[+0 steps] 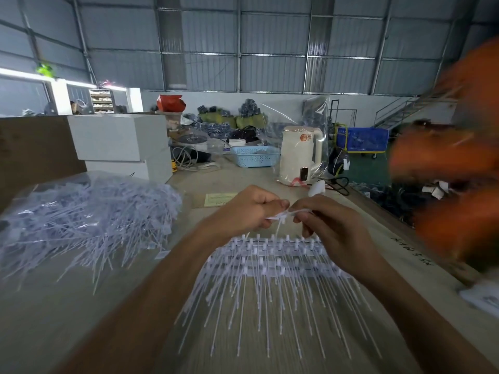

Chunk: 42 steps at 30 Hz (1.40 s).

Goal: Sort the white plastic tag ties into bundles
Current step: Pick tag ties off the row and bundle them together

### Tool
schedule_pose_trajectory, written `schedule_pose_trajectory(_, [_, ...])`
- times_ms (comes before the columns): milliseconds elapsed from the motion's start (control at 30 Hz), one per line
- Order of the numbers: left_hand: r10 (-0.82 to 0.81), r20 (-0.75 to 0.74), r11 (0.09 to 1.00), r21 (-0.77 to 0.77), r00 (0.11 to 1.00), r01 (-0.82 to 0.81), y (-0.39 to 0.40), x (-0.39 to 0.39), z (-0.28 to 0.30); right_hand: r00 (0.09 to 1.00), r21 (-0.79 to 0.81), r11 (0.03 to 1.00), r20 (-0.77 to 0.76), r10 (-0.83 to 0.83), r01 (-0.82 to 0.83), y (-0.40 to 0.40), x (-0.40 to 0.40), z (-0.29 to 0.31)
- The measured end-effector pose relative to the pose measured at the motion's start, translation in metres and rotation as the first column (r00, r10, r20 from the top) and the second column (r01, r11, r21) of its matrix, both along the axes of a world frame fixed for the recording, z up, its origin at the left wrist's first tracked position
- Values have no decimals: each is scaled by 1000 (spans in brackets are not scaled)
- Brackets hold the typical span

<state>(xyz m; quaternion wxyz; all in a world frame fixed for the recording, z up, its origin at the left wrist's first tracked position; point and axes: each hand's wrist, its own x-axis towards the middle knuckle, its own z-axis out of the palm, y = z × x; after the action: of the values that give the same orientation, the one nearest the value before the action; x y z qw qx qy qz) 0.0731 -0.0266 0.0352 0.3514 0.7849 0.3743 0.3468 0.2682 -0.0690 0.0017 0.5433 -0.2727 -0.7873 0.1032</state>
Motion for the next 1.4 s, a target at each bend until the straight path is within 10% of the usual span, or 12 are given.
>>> schedule_pose_trajectory(533, [182, -252, 930, 358, 951, -83, 3, 8, -6, 970, -99, 975, -120, -211, 200, 15, -6, -21])
schedule_pose_trajectory(833, [133, -369, 949, 316, 920, -11, 1, 6, -5, 965, -85, 970, -109, -238, 230, 21, -11, -32])
schedule_pose_trajectory(1000, [-149, -257, 975, 122, 955, 185, -12, 2, 7, 838, -339, 852, -244, -489, 398, 29, 15, -30])
schedule_pose_trajectory(1167, [-56, -274, 972, 203, 960, 115, -4, -6, 8, 943, -422, 907, -297, -151, 12, 20, 6, -19])
schedule_pose_trajectory(1400, [-39, -209, 974, 209, 977, 84, 6, -15, 2, 950, -177, 941, 175, -257, 288, 19, -6, -28])
